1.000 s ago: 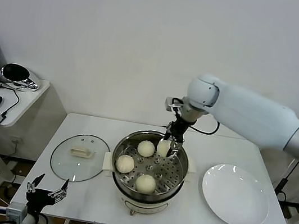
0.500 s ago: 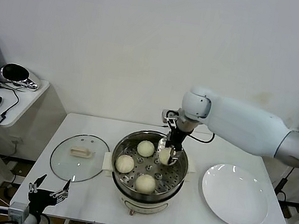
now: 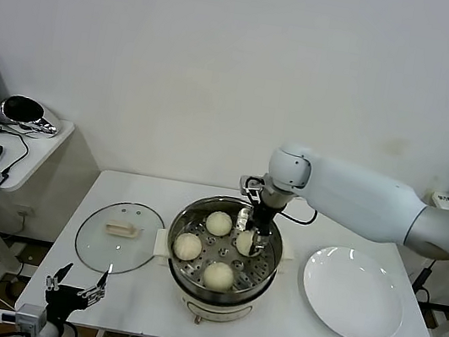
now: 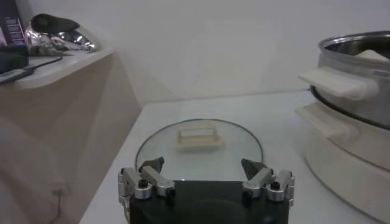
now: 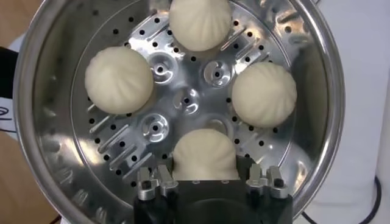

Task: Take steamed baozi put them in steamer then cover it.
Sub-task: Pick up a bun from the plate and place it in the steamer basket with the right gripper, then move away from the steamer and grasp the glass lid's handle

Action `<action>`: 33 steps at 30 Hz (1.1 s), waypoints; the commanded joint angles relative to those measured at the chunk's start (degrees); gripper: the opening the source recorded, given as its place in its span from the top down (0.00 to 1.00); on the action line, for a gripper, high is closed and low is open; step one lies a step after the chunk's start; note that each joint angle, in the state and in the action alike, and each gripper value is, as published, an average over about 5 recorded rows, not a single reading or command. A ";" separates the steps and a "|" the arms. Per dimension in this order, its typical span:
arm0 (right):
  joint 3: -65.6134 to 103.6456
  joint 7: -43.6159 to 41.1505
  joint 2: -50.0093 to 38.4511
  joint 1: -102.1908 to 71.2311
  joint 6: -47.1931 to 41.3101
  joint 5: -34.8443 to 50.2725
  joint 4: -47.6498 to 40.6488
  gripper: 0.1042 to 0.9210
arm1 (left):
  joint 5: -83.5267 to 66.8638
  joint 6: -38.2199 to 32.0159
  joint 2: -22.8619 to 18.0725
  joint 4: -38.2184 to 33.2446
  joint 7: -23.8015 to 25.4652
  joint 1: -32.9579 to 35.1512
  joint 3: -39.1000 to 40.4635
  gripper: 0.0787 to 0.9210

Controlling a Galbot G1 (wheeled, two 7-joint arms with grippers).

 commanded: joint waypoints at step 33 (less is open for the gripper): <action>82.66 49.95 -35.68 -57.54 12.59 17.09 27.53 0.12 | -2.45 -4.61 1.93 1.62 -1.15 -1.73 1.80 0.12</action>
